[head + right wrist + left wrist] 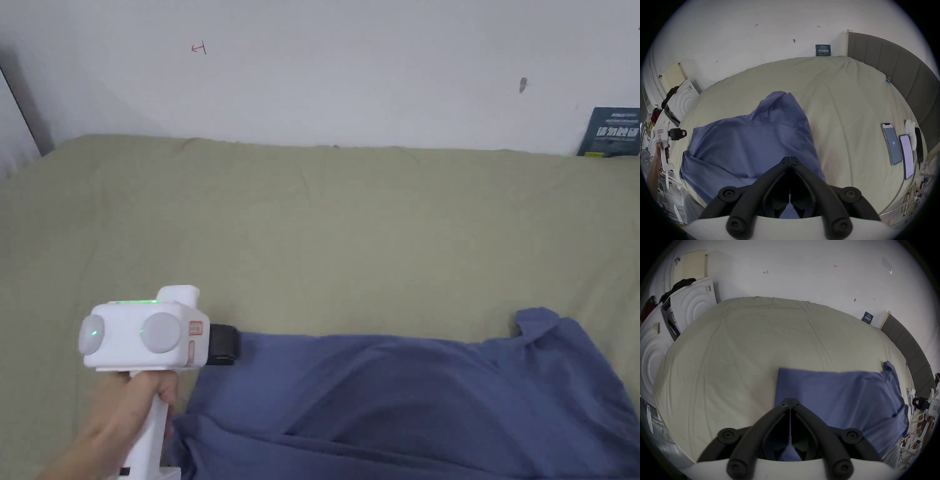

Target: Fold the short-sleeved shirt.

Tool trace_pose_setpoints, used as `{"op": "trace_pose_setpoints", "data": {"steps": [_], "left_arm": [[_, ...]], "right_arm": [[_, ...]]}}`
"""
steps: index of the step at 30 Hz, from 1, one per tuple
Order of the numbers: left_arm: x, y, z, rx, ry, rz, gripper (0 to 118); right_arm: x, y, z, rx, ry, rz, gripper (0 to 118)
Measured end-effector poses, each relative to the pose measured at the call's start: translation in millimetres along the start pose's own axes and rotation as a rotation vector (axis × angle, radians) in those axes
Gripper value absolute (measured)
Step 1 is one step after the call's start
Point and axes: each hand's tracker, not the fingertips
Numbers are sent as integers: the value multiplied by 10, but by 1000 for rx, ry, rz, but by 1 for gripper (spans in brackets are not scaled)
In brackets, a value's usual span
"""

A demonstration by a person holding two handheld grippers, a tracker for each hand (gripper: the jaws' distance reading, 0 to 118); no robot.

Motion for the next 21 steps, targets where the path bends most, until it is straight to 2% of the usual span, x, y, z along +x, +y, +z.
{"op": "trace_pose_setpoints", "data": {"steps": [1,2,4,6,9,10,11,13,14,16,17,19,20,21], "left_arm": [[-136,1,-332,-96,11,22,118],[-160,121,-471,-103,37,-51,114],[-193,268,-727,-120,47,-77,113],[-67,222,-735,-85,54,-46,112],[3,161,-691,-108,10,22,102],[2,148,-613,-99,26,2,95],[-5,154,-548,-77,19,-4,74],[-114,332,-712,-44,21,-53,8],[-137,379,-728,-47,6,-56,0],[-157,475,-802,-66,6,-63,0],[11,154,-486,-67,4,-65,0],[62,42,-412,-73,0,-45,0],[74,0,-378,-59,17,-42,0],[-14,173,-536,-61,14,-37,0]], "right_arm": [[9,30,-58,-13,-1,-2,0],[43,60,-112,-16,5,5,0],[92,93,-200,-15,4,-7,0],[205,79,-251,-19,0,-31,0],[263,108,-376,-45,-20,-34,0],[319,133,-430,-49,-25,-35,0],[337,167,-475,-56,-27,-30,0],[353,254,-551,-55,-42,-17,0],[364,313,-595,-55,-45,-15,0],[369,432,-682,-59,-46,-17,1],[362,486,-717,-56,-46,-18,12],[344,627,-771,-55,-42,-11,95],[337,703,-846,-80,-34,-10,118],[324,767,-961,-131,-12,-12,117]]}}
